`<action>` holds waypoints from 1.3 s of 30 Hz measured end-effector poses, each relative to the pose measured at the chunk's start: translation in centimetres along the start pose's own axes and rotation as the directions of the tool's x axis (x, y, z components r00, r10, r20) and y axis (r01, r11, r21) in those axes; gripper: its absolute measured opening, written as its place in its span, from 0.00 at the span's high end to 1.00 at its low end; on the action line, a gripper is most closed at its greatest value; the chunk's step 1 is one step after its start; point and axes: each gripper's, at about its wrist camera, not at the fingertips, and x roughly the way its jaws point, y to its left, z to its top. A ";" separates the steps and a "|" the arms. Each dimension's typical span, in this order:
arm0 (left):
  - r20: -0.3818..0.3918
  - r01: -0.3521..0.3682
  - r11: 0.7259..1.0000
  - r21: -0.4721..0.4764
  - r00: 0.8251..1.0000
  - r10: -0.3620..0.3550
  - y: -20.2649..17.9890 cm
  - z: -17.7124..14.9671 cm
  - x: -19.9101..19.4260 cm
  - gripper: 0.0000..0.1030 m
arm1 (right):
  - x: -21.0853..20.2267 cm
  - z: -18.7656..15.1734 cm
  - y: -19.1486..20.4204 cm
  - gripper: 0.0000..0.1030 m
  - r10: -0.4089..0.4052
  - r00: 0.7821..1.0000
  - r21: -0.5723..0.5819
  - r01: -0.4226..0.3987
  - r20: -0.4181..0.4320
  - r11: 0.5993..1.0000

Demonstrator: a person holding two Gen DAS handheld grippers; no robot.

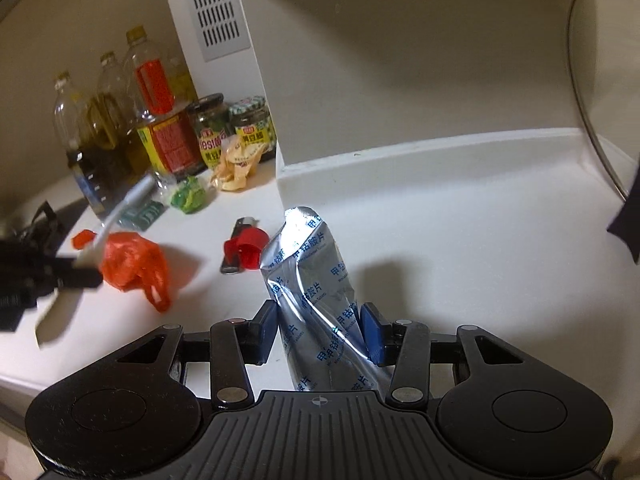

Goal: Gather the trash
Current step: 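Carry foil packet and toothbrush down over the wastebasket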

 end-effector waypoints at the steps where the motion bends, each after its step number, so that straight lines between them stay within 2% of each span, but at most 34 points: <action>1: -0.003 0.006 1.000 -0.004 1.000 -0.006 -0.3 -0.4 -0.3 0.87 | -0.3 -0.2 0.3 0.56 0.007 1.000 0.017 -0.008 0.003 1.000; 10: -0.021 0.096 0.995 -0.010 0.995 -0.096 -2.2 -5.7 -3.2 0.87 | -5.3 -4.3 6.0 0.56 0.011 0.999 0.099 -0.014 0.034 0.995; 19: -0.076 0.150 0.989 0.010 0.986 -0.148 -1.1 -12.7 -6.8 0.87 | -7.6 -12.0 12.8 0.56 -0.024 1.000 0.208 0.022 0.007 0.978; 24: -0.123 0.154 0.988 0.007 0.981 -0.152 0.1 -16.7 -7.9 0.87 | -6.7 -16.6 16.9 0.56 -0.079 0.996 0.203 0.087 -0.049 0.975; 29: -0.192 0.140 0.990 -0.012 0.971 -0.140 1.1 -20.1 -7.3 0.87 | -4.9 -20.1 19.2 0.56 -0.126 0.987 0.177 0.143 -0.100 0.974; 39: -0.293 0.083 0.992 -0.092 0.950 -0.107 2.0 -23.6 -3.6 0.87 | 1.0 -23.7 19.3 0.56 -0.188 0.958 0.054 0.204 -0.216 0.978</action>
